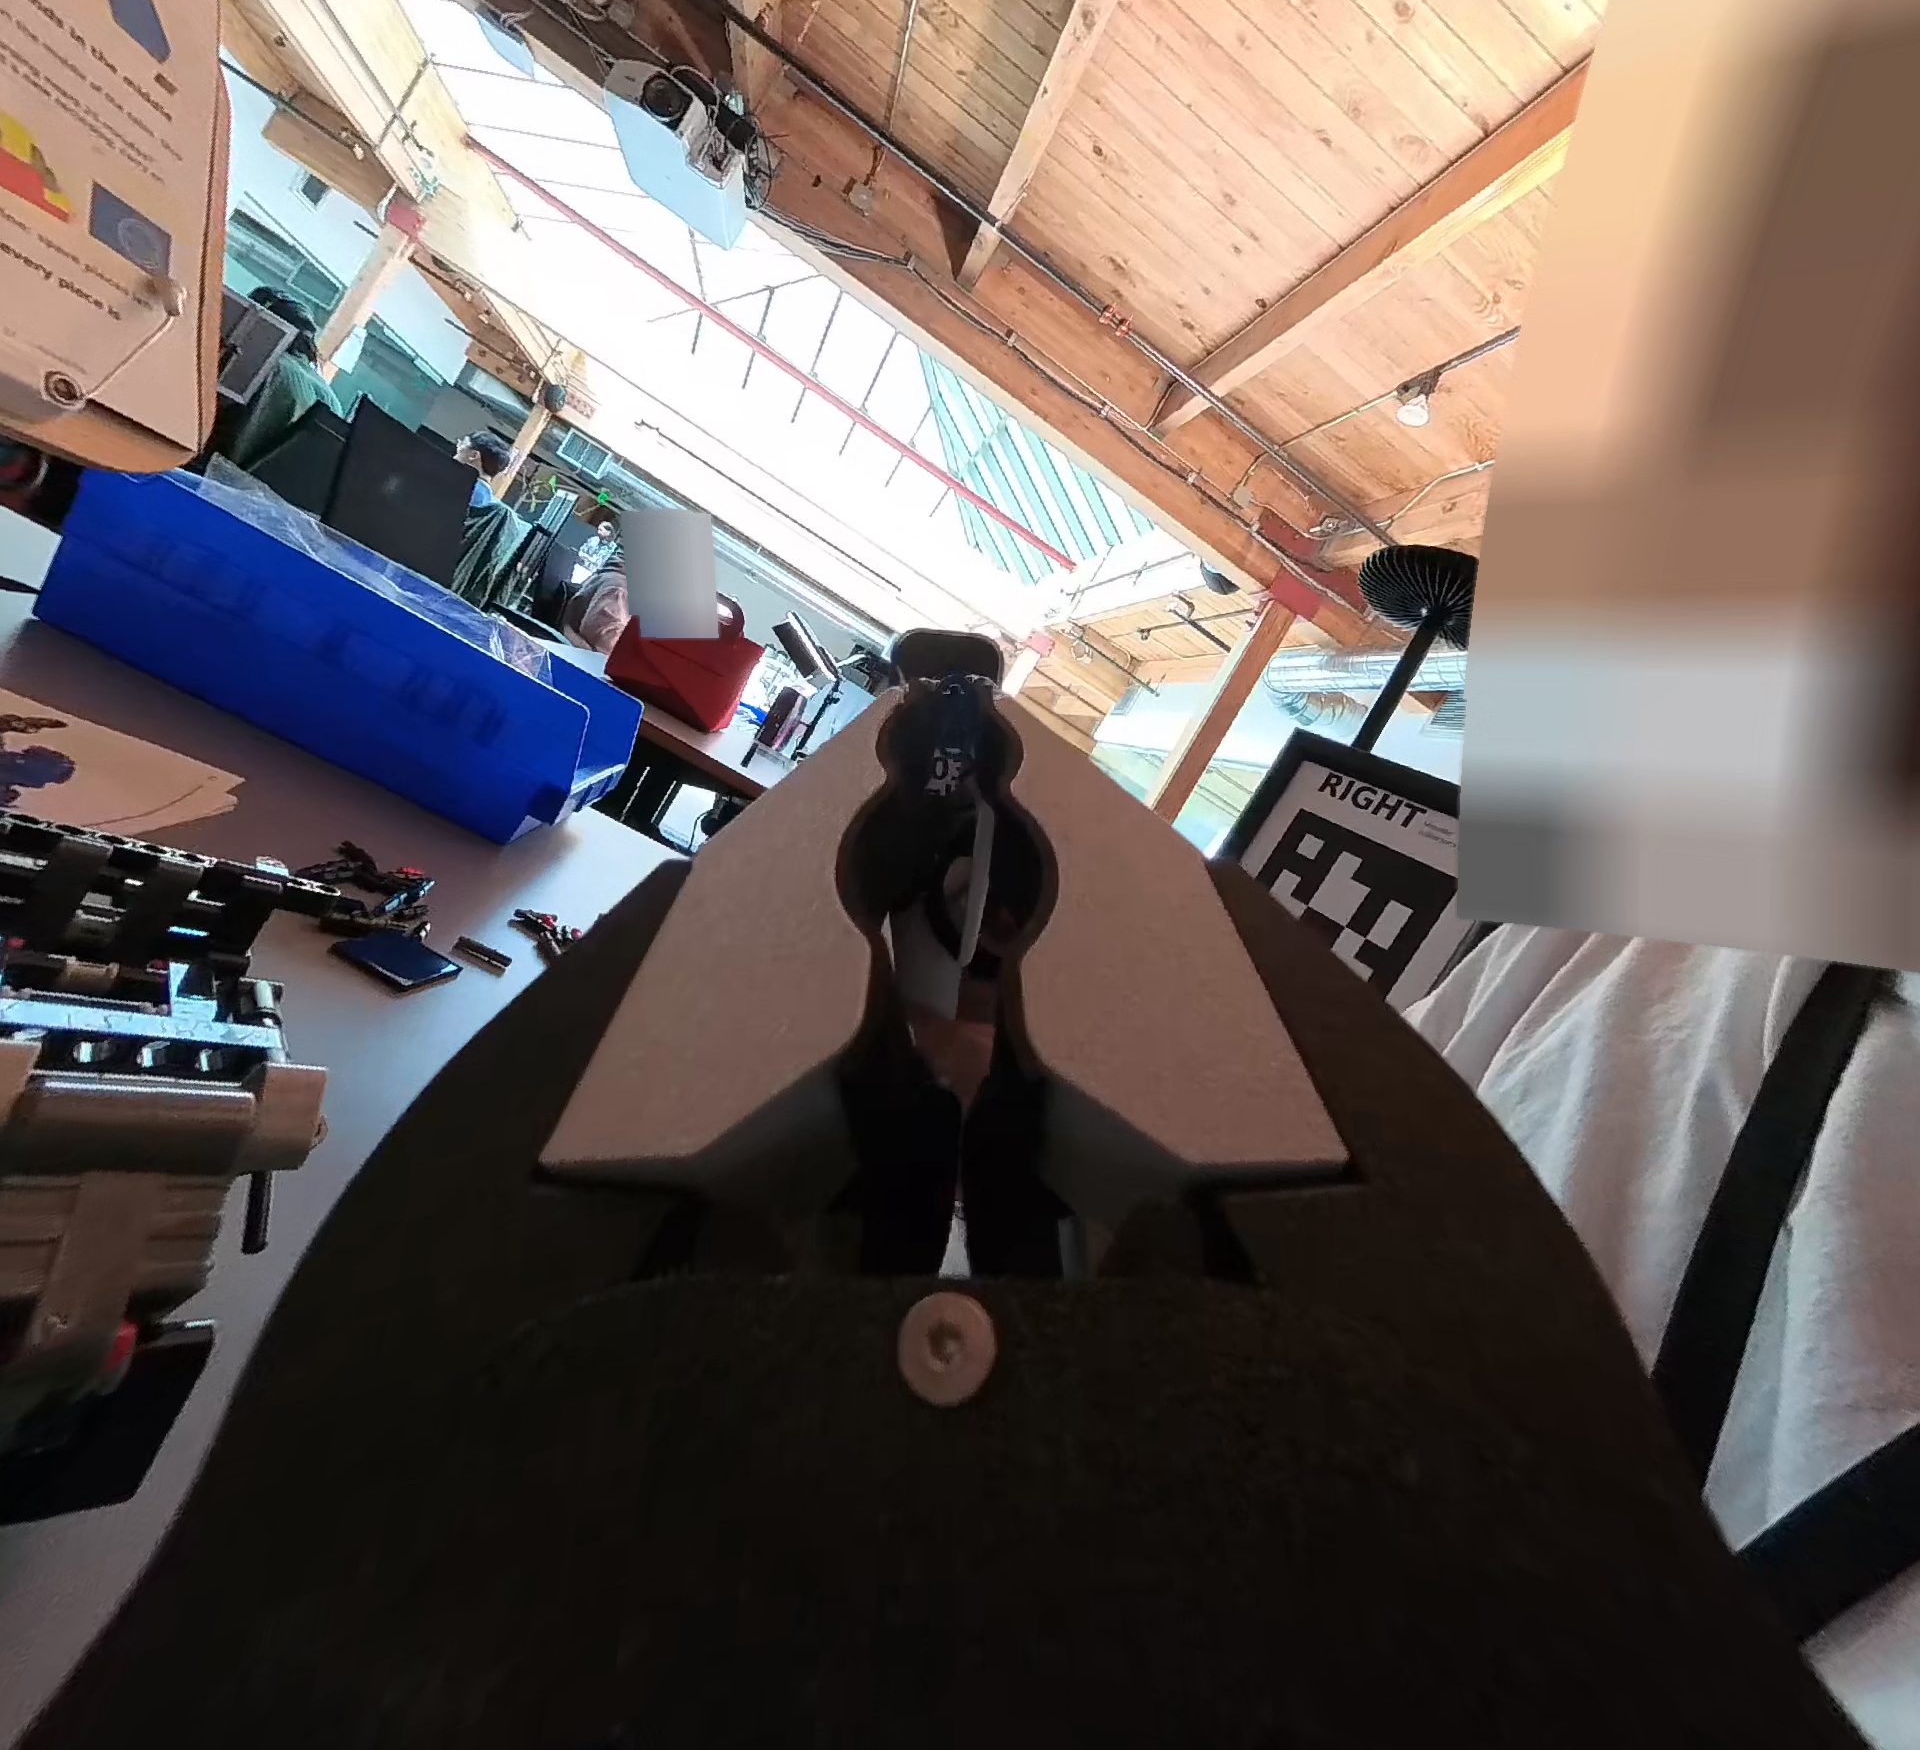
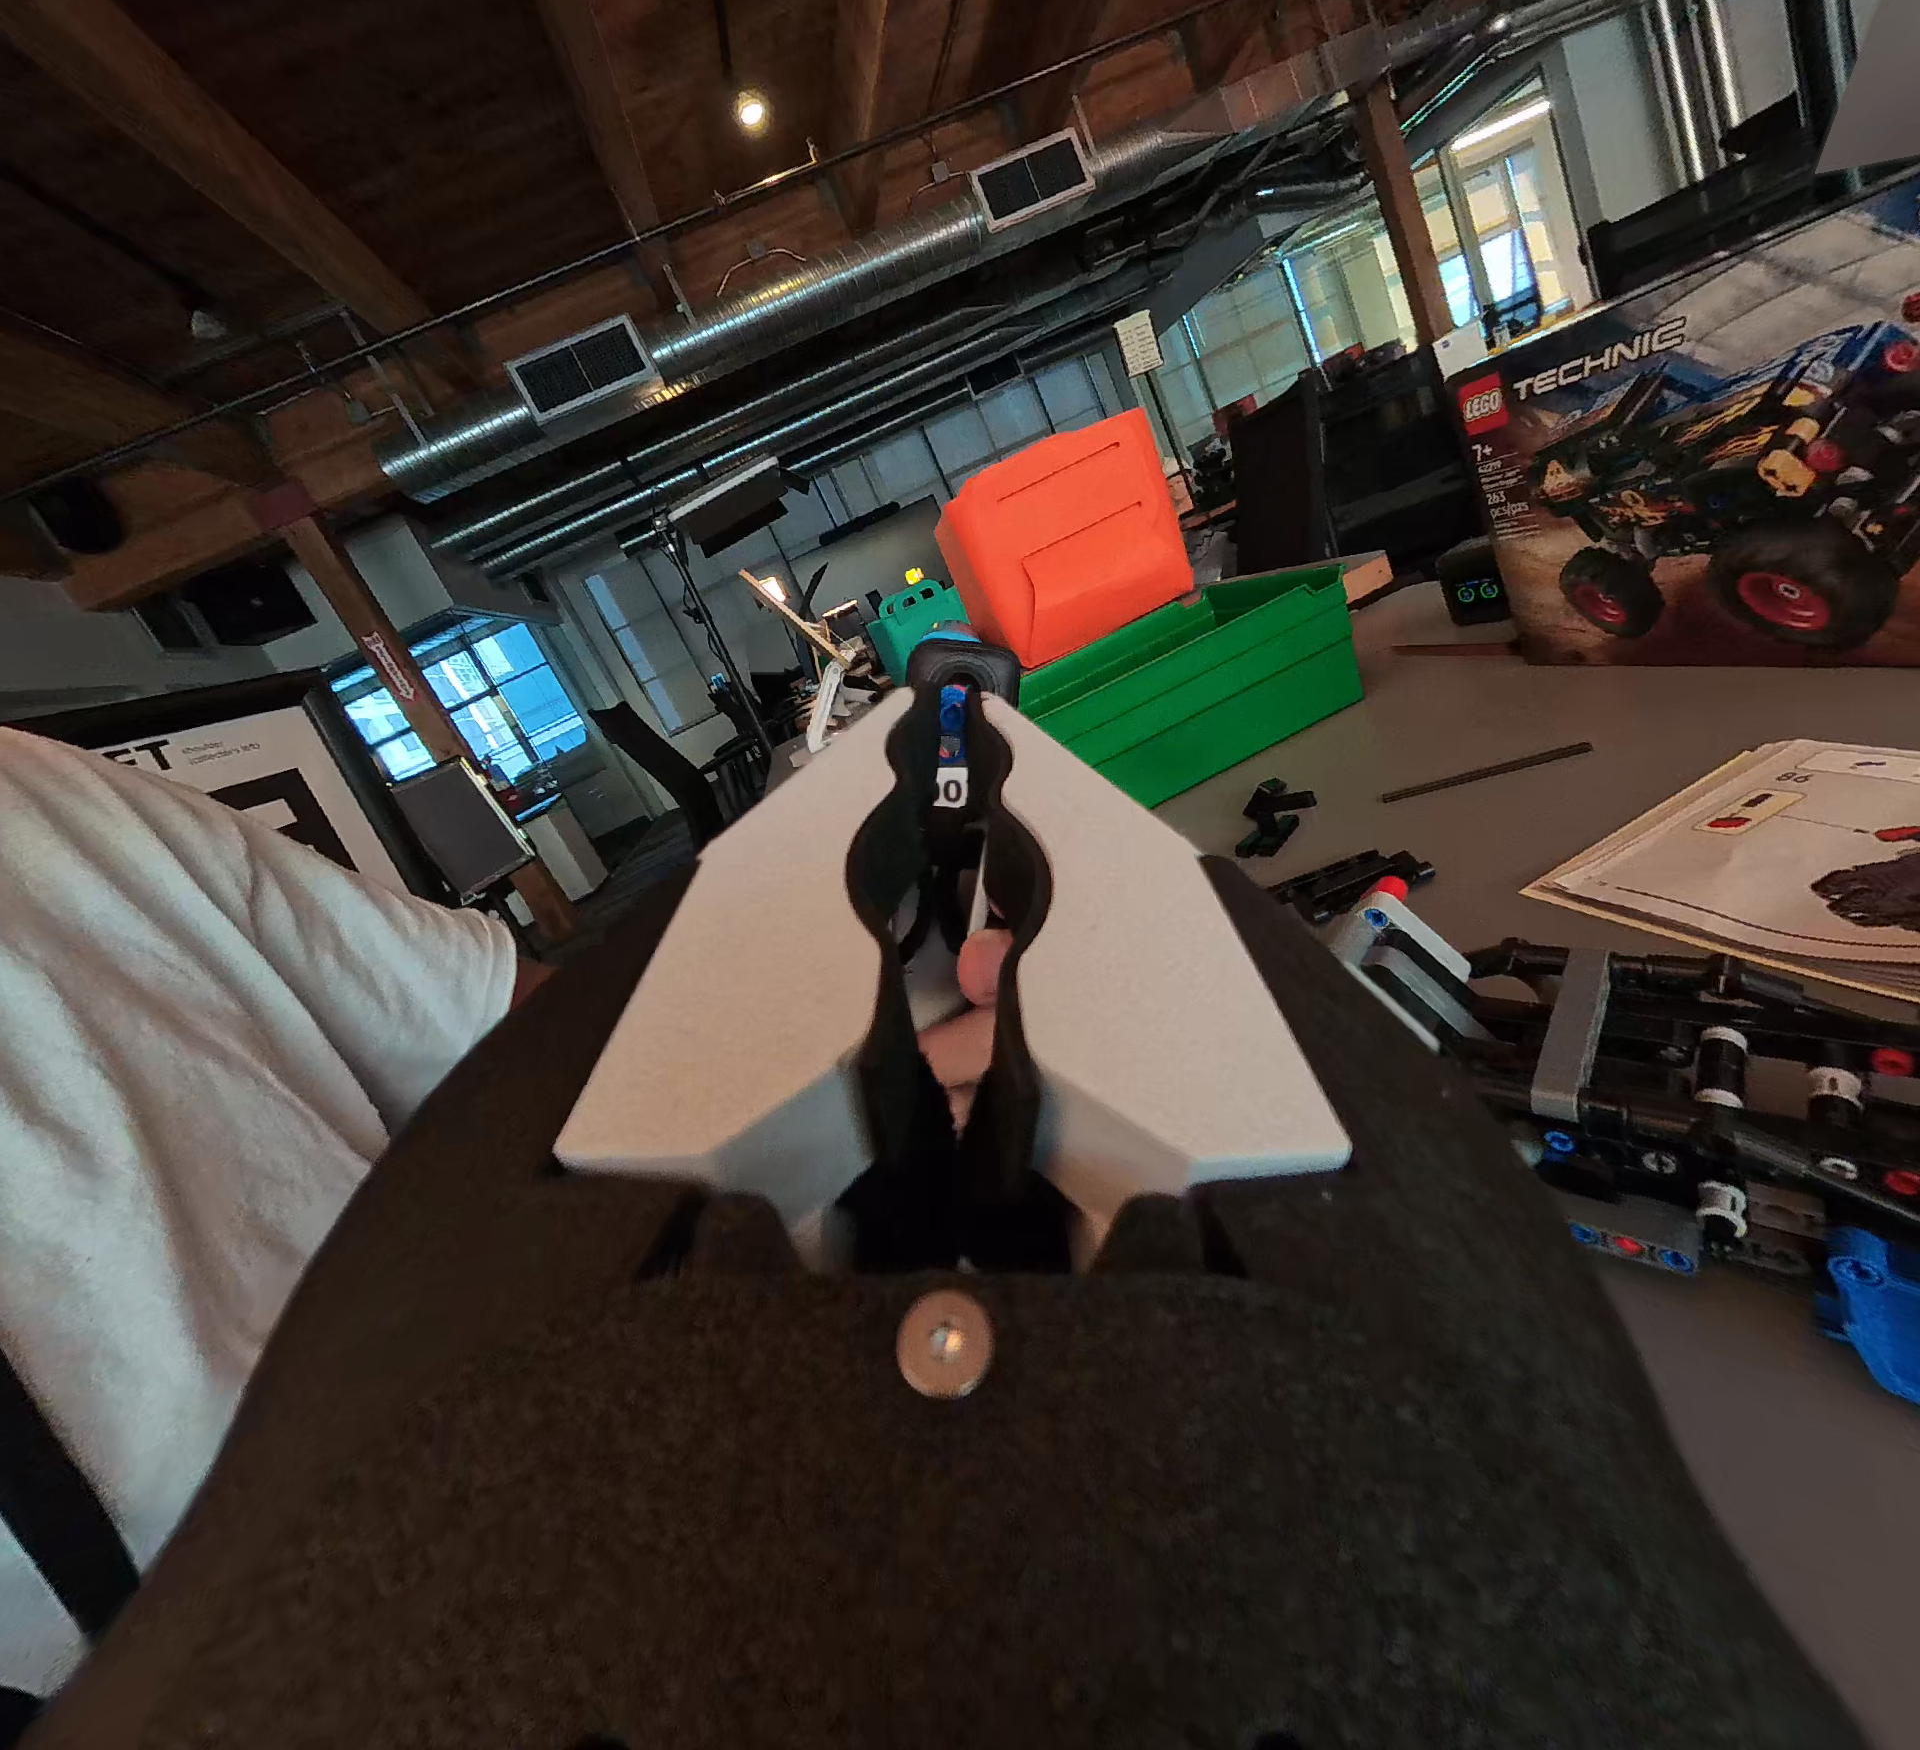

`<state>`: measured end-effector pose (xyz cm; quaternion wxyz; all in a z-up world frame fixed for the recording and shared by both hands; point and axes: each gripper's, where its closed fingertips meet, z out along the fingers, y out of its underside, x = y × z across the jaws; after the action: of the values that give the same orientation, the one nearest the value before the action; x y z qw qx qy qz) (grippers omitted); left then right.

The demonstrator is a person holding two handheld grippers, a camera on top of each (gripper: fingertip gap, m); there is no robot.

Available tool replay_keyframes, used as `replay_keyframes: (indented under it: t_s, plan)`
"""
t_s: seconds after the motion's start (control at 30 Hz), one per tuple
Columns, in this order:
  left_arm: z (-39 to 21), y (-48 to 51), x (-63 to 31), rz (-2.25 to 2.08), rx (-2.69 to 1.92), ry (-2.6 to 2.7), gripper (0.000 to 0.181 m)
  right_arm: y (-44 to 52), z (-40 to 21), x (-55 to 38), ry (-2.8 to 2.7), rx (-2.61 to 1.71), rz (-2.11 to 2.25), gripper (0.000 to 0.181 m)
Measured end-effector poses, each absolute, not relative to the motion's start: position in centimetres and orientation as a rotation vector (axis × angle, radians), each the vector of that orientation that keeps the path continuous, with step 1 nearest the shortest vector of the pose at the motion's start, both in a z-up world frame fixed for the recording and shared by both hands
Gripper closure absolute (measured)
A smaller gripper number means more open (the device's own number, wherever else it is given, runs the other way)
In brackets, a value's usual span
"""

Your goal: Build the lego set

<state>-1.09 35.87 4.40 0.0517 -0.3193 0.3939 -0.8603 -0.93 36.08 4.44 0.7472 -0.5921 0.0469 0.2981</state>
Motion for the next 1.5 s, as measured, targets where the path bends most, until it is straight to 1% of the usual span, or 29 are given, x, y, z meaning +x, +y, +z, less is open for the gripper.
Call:
replay_keyframes:
  t_s: [0.17, 0.47, 0.63, 0.73, 0.8, 0.93, 1.17, 1.33, 1.5]
  plan:
    - [4.1, 35.9, -1.0, -2.643, -0.997, 1.207, 0.176, 36.1, 4.2, -0.8, 0.116, -1.292, 0.672, 0.177]
    - [2.7, 35.4, -1.6, -2.557, -0.998, 1.504, 0.176, 35.9, 2.9, -1.3, 0.018, -1.424, 0.678, 0.177]
    - [2.0, 35.2, -1.6, -2.478, -1.004, 1.586, 0.176, 35.9, 2.6, -1.3, 0.025, -1.426, 0.707, 0.177]
    - [0.8, 33.3, -1.7, -2.434, -1.018, 1.689, 0.176, 36.3, 1.9, -1.9, -0.006, -1.468, 0.691, 0.178]
    - [1.0, 32.3, -1.9, -2.478, -1.002, 1.669, 0.176, 36.8, 2.0, -3.1, -0.046, -1.458, 0.644, 0.178]
    - [0.2, 33.2, -1.5, -2.414, -1.021, 1.688, 0.176, 36.2, 2.2, -1.6, -0.008, -1.478, 0.619, 0.177]
    - [-0.5, 33.0, -1.5, -2.217, -0.955, 1.780, 0.175, 35.2, 2.5, 1.0, 0.084, -1.423, 0.747, 0.178]
    - [-0.7, 33.4, -1.3, -2.033, -0.874, 1.799, 0.175, 34.4, 2.2, 0.3, 0.067, -1.434, 0.780, 0.178]
    - [-0.5, 32.8, -1.6, -2.014, -0.827, 1.799, 0.175, 34.4, 1.8, 0.1, 0.092, -1.398, 0.784, 0.177]
